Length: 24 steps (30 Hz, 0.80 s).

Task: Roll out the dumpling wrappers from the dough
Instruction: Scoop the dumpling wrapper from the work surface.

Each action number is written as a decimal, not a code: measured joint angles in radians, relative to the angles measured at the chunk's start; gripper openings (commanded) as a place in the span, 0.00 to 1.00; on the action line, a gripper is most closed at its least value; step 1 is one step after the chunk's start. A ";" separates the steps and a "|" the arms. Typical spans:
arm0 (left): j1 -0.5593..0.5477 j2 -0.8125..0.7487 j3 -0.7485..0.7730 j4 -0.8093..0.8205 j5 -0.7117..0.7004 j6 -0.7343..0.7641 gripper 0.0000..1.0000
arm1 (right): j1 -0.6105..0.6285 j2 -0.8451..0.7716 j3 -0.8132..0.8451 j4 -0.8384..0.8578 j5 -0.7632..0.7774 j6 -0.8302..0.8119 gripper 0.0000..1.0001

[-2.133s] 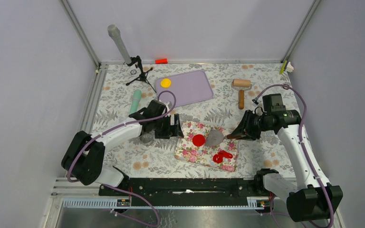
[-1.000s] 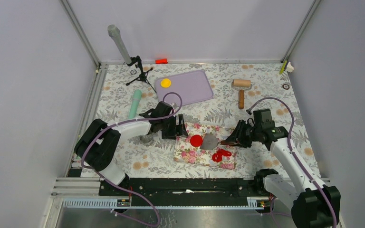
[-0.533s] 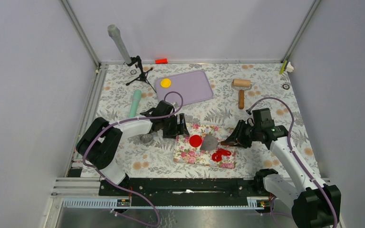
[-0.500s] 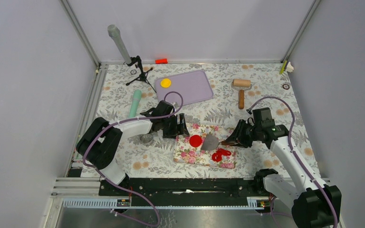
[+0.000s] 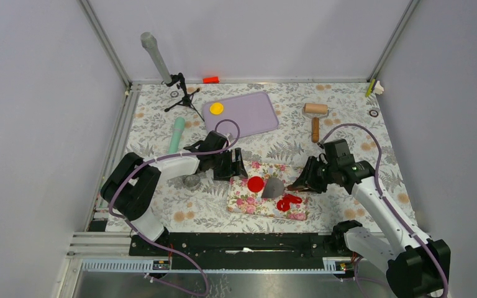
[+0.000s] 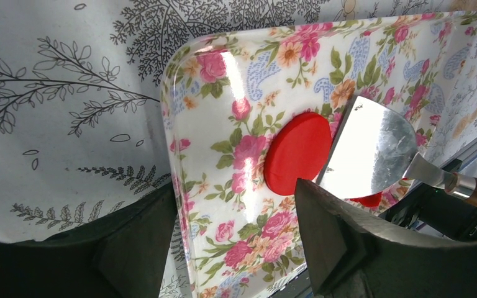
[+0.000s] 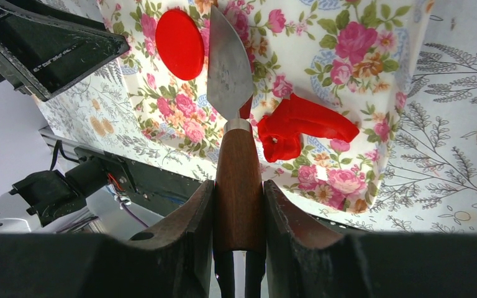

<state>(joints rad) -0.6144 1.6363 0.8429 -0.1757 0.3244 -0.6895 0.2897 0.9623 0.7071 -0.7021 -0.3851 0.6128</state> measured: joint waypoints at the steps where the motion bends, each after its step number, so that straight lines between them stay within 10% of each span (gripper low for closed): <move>1: 0.000 0.002 0.002 0.002 0.002 0.000 0.72 | 0.008 0.002 -0.001 0.006 0.002 0.006 0.00; 24: 0.004 0.021 0.021 -0.006 0.016 0.000 0.72 | 0.030 -0.024 -0.116 0.161 -0.041 0.118 0.00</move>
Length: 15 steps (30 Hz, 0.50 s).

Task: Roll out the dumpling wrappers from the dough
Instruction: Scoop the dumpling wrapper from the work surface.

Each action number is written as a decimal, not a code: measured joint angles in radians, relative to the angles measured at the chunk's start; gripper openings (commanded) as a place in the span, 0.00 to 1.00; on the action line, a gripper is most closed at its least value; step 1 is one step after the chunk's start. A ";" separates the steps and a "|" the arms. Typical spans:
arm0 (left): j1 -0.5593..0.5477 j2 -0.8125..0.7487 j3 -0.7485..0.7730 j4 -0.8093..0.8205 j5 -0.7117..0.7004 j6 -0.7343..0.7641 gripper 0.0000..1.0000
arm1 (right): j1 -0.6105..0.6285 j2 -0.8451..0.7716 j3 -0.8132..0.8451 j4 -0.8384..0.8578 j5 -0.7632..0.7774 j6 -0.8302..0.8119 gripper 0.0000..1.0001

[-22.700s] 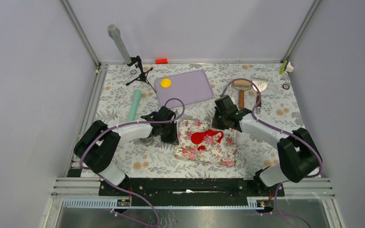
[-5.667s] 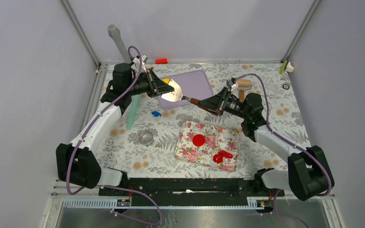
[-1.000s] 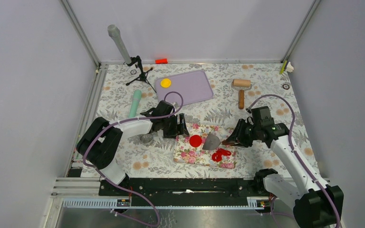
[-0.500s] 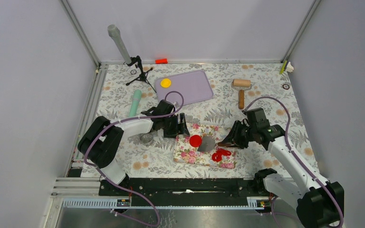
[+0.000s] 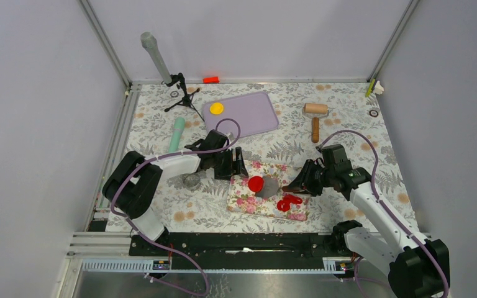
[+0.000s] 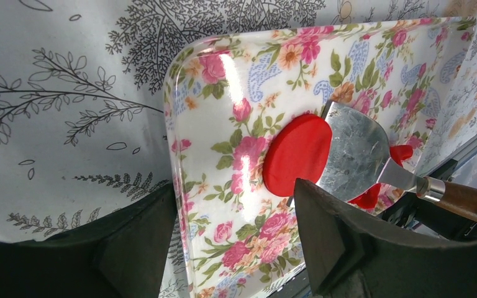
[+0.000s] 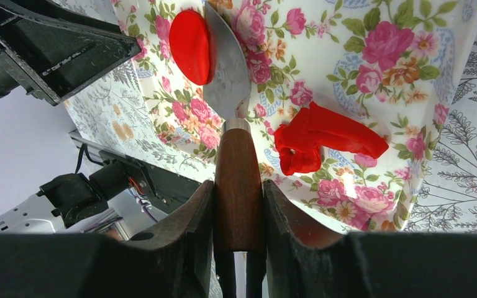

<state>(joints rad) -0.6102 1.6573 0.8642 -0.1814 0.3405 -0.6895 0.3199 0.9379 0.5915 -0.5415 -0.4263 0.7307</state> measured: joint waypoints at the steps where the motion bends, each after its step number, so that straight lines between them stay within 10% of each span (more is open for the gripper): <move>1: 0.000 0.000 0.000 0.002 0.000 0.000 0.72 | 0.000 0.000 0.003 -0.006 0.005 -0.003 0.00; 15: -0.002 0.009 0.000 0.025 0.015 0.000 0.72 | 0.007 -0.002 0.039 -0.045 0.060 -0.027 0.00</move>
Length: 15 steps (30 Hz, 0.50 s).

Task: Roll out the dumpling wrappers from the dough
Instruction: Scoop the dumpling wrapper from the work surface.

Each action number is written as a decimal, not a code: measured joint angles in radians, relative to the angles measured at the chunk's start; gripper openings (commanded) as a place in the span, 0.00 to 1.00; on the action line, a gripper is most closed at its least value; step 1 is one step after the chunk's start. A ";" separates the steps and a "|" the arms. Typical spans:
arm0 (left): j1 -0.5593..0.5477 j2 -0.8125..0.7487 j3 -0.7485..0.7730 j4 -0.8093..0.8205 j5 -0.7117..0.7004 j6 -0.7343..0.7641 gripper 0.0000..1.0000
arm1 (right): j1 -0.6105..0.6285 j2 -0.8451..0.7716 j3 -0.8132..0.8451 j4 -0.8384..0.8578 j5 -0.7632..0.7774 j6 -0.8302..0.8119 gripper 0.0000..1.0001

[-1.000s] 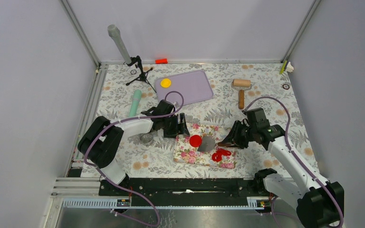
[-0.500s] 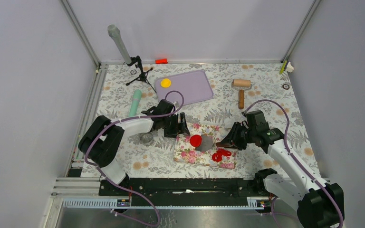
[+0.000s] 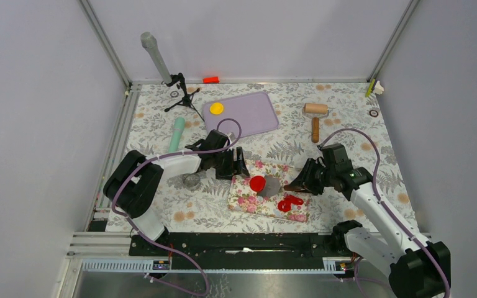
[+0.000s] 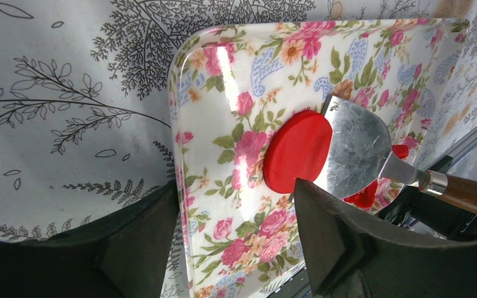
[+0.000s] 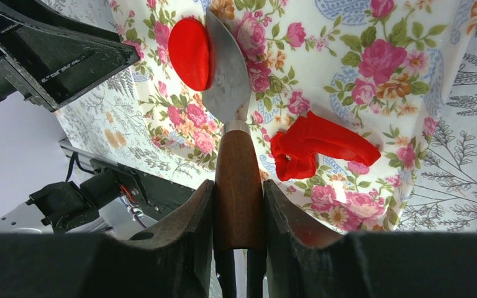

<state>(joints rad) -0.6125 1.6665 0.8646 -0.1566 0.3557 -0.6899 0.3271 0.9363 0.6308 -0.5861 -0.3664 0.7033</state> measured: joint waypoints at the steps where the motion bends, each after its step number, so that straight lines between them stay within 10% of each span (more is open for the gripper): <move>1: 0.000 0.000 0.000 0.000 0.000 0.000 0.72 | 0.000 -0.006 -0.012 0.012 -0.005 0.007 0.00; 15: 0.000 0.005 0.005 -0.002 0.006 0.000 0.72 | 0.000 -0.101 -0.176 0.174 -0.049 0.112 0.00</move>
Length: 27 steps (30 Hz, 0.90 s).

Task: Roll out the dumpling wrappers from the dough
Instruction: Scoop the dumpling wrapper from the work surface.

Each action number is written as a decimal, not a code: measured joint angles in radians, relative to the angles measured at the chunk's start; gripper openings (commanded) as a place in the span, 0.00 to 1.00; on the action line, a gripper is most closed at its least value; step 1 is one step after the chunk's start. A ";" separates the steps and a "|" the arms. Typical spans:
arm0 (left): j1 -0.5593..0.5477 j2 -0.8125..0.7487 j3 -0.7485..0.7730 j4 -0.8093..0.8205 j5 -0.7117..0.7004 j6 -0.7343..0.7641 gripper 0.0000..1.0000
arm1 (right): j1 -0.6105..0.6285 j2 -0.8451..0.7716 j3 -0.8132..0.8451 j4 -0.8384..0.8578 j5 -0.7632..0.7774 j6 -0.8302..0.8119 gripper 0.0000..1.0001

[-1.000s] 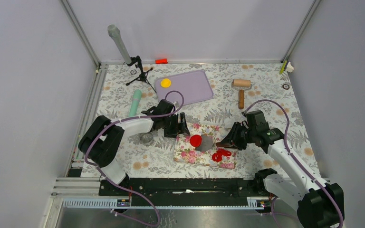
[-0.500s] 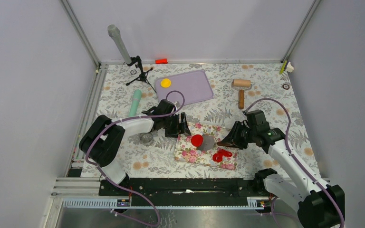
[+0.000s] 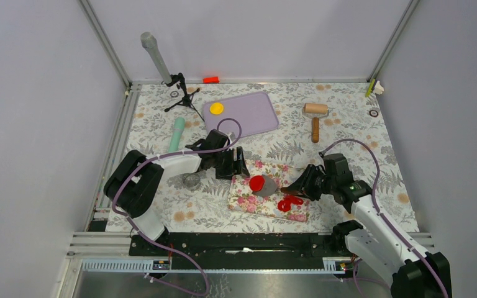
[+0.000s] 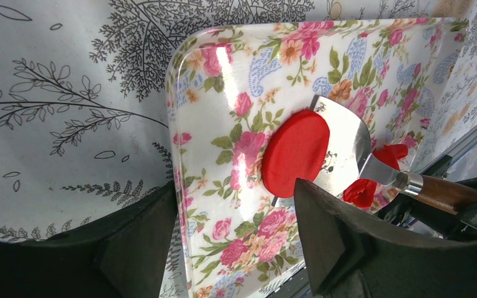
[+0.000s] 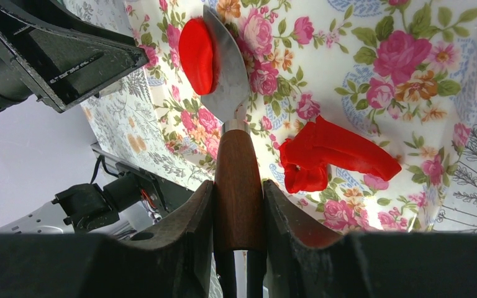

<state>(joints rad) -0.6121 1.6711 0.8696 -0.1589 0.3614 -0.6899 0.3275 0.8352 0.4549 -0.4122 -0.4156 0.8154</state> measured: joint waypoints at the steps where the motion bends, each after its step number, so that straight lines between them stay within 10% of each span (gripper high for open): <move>1: 0.000 0.000 0.000 0.000 0.000 0.000 0.72 | 0.000 -0.003 -0.008 0.009 -0.002 0.005 0.00; 27: 0.001 0.006 0.012 -0.020 0.000 0.005 0.71 | 0.007 -0.039 -0.034 0.045 0.022 0.046 0.00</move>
<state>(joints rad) -0.6113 1.6772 0.8818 -0.1791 0.3614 -0.6849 0.3344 0.7967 0.4210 -0.3676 -0.3939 0.8612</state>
